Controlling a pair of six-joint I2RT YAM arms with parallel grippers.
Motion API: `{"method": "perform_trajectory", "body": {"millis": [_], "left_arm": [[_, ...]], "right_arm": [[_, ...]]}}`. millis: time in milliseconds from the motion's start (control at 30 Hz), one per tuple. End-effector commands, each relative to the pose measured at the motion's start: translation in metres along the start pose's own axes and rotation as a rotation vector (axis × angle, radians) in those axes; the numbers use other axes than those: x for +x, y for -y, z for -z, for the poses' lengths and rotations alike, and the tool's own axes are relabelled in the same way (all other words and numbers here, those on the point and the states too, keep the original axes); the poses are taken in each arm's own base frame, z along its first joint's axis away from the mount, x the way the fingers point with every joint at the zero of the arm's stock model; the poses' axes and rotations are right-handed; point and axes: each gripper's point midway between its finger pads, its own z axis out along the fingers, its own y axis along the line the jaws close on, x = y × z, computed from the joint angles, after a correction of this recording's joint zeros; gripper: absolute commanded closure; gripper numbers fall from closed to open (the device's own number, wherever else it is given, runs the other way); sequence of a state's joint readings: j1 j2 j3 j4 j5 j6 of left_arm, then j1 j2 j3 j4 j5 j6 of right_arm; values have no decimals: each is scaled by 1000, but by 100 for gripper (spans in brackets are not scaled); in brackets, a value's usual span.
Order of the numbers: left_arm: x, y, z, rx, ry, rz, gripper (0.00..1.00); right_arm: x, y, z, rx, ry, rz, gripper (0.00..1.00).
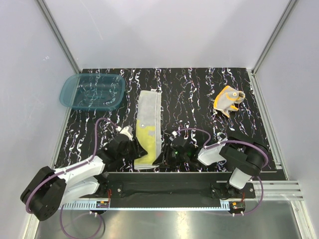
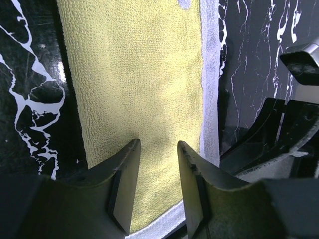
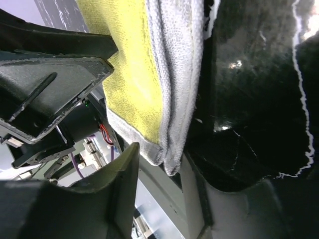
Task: Roll the towels
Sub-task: Roll the towel
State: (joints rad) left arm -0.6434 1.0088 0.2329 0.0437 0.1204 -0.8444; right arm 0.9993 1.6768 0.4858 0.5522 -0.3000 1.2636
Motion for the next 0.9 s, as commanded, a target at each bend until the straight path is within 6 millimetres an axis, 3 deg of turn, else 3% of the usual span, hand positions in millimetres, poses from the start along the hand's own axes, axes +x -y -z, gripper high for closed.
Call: {"method": "perform_trajectory", "body": {"millis": [0,100,267,567,700,867], "left_arm": [[12,-9,0,-12,-24,3,58],[13,-10,0,-15,-27,4,59],[8,-2,2,-9,-25,-23,59],[-24,7,22,-78,61,-116,57],[-20,14,20,-31,38,-131,56],[-8,19,14,47,19,-110,55]], "right_arm": [[7,31,-2,97,-3,-15,61],[8,30,-3,97,-10,-14,66],[10,25,2,87,-18,-24,94],[-2,-21,24,82,31,-76,100],[-18,-47,34,64,75,-89,100],[-40,-44,36,114,98,-145,100]]}}
